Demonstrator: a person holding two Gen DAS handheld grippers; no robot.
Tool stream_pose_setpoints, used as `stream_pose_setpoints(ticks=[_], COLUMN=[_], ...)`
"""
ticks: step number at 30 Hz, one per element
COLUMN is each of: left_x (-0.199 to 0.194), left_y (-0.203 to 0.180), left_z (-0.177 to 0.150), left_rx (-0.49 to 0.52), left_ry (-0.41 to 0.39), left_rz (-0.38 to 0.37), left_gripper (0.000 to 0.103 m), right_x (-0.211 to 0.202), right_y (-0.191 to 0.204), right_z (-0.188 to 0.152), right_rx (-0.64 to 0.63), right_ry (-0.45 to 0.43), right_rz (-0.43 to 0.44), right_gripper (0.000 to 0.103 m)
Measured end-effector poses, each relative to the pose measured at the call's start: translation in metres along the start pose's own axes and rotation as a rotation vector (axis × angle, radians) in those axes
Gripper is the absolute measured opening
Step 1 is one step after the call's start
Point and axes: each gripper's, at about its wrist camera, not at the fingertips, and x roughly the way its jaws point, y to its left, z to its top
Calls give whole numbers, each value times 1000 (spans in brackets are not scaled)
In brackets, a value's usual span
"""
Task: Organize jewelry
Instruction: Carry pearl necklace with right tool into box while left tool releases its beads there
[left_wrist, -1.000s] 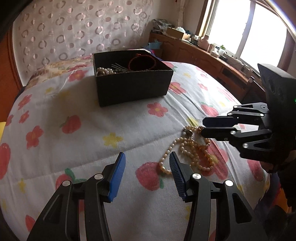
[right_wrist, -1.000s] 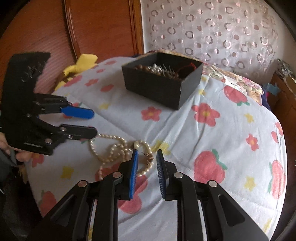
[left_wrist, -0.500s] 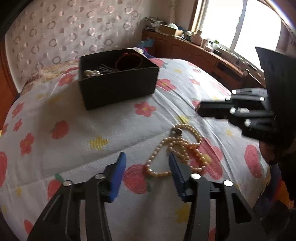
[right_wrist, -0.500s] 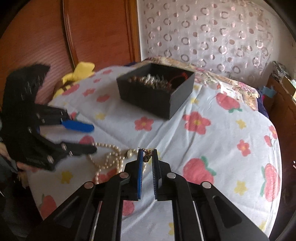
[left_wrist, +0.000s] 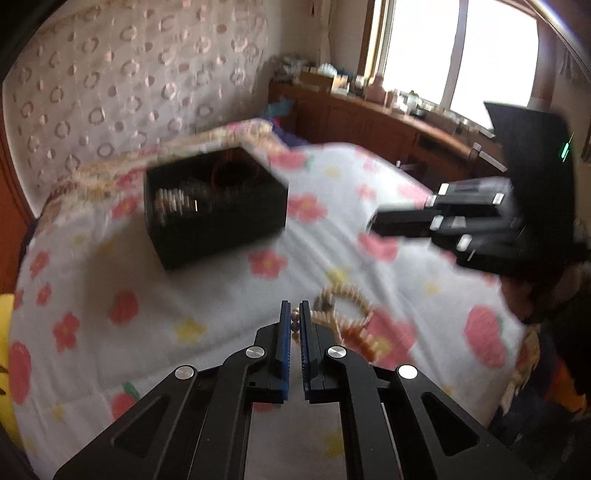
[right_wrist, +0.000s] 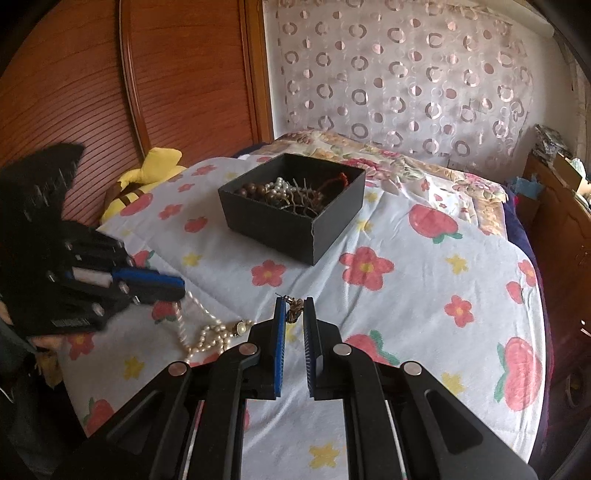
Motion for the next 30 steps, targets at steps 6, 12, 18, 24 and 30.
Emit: stream_pose_setpoints(ticks=[6,12,18,24,30], left_x=[-31,-62,-94,-114,-81], left_y=[-3,-8,-8,-1,22], left_z=[47,107,166,206,217], left_rx=[18,63,106,109,70], left_ry=[-116,-231,-333,-391,-333], left_rz=[-10,10,65,119,148], left_gripper=[4,4,4,4,4], right_x=[-13,-29,-45,-55,-35], right_y=[0,1,1,1,-4], right_z=[17,42,72,104,122], right_rx=[-7,-25,-55,-89,-93], right_ry=[-51,-117,-179,-233,-223], right_rz=[-9,-11,-21,-29,-16], right_gripper=[11,11,11,11,11])
